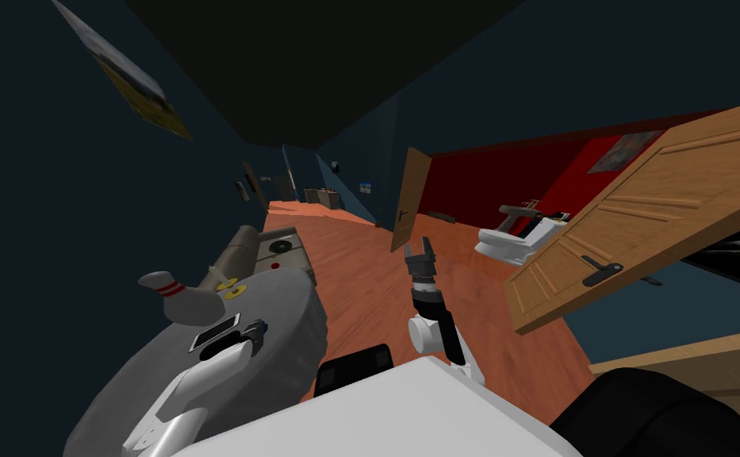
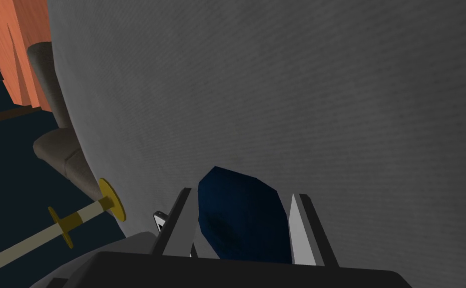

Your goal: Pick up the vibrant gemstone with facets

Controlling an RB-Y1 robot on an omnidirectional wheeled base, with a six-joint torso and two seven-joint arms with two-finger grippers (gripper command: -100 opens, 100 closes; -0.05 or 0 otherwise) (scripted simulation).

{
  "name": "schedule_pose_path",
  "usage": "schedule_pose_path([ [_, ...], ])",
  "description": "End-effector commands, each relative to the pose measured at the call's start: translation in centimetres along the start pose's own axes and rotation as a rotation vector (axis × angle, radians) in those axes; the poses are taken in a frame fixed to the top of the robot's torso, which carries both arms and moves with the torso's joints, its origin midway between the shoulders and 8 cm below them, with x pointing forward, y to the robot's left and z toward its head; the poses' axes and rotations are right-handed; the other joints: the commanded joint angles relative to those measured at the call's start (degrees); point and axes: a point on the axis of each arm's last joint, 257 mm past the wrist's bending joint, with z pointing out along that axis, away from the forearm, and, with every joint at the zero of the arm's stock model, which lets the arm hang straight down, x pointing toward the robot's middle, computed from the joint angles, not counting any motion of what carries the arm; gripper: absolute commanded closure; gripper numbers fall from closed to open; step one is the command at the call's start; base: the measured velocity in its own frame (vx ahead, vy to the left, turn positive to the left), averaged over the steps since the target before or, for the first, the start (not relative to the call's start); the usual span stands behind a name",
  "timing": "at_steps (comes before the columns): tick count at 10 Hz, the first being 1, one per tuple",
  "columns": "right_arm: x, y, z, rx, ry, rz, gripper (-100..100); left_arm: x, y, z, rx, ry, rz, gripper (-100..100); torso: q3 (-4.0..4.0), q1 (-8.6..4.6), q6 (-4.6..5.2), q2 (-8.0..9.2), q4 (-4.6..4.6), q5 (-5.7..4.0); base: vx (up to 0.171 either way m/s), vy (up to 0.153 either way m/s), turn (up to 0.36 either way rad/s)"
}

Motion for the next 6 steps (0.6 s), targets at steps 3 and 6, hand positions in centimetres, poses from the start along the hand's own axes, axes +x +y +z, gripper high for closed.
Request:
schedule_pose_path([
  [3, 0.0, 0.0, 0.0, 0.000, 0.000, 0.000, 0, -0.3, -0.4, -0.5, -0.004, -0.001, 0.000, 100, 0.00, 0.00, 0.00, 0.00, 0.00, 0.00, -0.007, -0.007, -0.003],
  [6, 0.0, 0.0, 0.0, 0.000, 0.000, 0.000, 0, -0.5, -0.7, -0.8, -0.002, -0.002, 0.000, 100, 0.12, -0.16, -0.02, 0.23, 0.03, -0.04, -0.043, -0.028, -0.001],
])
